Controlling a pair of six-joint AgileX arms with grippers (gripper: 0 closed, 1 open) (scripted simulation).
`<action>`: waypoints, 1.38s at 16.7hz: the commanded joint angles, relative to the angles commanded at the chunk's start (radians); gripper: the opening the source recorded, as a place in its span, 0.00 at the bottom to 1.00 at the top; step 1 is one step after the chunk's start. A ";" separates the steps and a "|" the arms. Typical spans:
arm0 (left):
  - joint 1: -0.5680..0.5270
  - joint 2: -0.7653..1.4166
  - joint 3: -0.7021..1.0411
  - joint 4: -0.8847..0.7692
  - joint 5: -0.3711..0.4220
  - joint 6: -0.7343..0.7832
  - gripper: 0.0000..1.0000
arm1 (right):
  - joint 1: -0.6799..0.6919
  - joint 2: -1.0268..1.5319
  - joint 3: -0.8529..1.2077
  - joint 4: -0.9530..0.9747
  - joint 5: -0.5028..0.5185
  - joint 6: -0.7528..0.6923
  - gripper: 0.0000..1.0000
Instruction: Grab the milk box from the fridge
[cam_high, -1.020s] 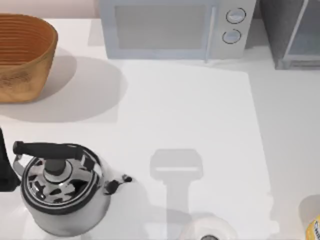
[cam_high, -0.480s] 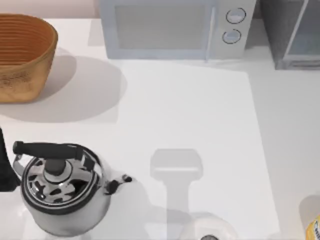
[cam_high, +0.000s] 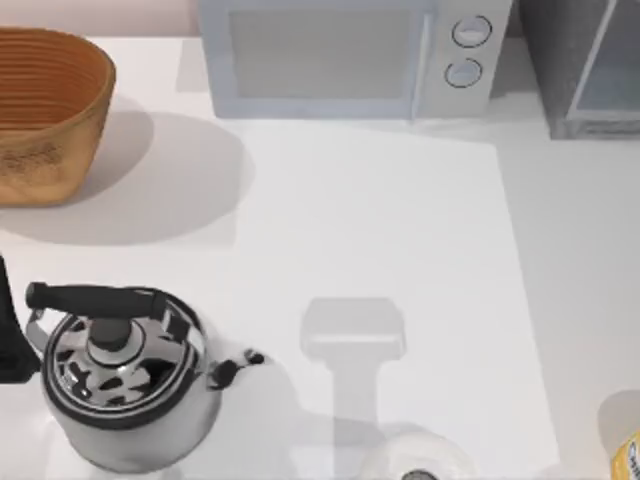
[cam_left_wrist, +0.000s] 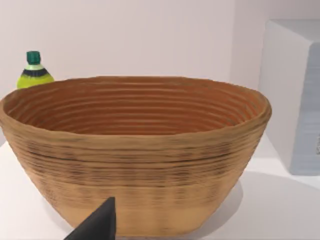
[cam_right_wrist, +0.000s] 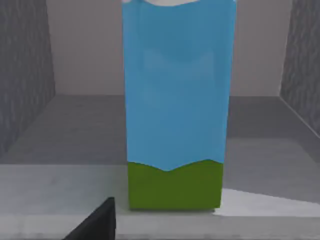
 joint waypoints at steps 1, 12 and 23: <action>0.000 0.000 0.000 0.000 0.000 0.000 1.00 | 0.020 0.033 0.074 -0.036 0.021 0.000 1.00; 0.000 0.000 0.000 0.000 0.000 0.000 1.00 | 0.173 0.211 0.476 -0.281 0.176 -0.005 1.00; 0.000 0.000 0.000 0.000 0.000 0.000 1.00 | 0.202 0.355 0.759 -0.420 0.207 -0.006 1.00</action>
